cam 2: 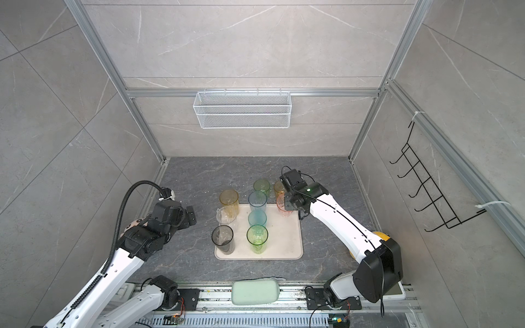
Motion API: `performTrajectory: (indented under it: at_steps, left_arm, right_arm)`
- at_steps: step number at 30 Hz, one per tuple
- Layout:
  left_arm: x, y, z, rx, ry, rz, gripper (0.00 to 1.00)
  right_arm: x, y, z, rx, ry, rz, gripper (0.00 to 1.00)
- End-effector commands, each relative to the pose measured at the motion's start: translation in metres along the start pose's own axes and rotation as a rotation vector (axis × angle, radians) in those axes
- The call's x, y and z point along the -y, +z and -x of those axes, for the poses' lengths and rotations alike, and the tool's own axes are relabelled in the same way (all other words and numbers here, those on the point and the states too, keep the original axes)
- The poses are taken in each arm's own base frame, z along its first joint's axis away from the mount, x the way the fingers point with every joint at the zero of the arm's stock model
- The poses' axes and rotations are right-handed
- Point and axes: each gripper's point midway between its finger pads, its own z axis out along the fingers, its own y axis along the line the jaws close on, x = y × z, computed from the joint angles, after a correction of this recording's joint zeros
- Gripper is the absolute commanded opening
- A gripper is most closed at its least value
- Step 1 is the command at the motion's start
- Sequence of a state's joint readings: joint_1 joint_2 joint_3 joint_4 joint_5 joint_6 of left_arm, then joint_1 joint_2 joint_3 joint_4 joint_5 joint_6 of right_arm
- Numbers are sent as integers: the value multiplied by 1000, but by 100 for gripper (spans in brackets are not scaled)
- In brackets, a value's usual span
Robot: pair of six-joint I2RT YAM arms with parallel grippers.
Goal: Place the glasses into the tray
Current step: Place the glass on the tray.
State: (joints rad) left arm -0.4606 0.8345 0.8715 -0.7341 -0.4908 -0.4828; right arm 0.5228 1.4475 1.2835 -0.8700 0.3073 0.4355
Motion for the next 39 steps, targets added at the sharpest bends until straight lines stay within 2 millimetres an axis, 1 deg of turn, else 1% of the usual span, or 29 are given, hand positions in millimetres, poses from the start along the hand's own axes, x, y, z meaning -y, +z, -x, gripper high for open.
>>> performTrajectory:
  at_steps: [1,10,14,24,39]
  left_arm:
    - [2,-1,4,20,-20,-13,97]
    - [3,0,3,16,-16,-11,97]
    - [3,1,3,14,-14,-9,97]
    - [3,2,2,10,-15,-8,97]
    - [4,2,2,10,-13,-8,97]
  right_arm:
    - [-3,17,2,15,35,-6,0]
    - [-5,52,-12,-28,47,-3,0]
    - [-3,63,-16,-38,58,-12,0]
    - [-3,80,-19,-61,62,-22,0]
    - [-6,96,-25,-95,63,-20,0]
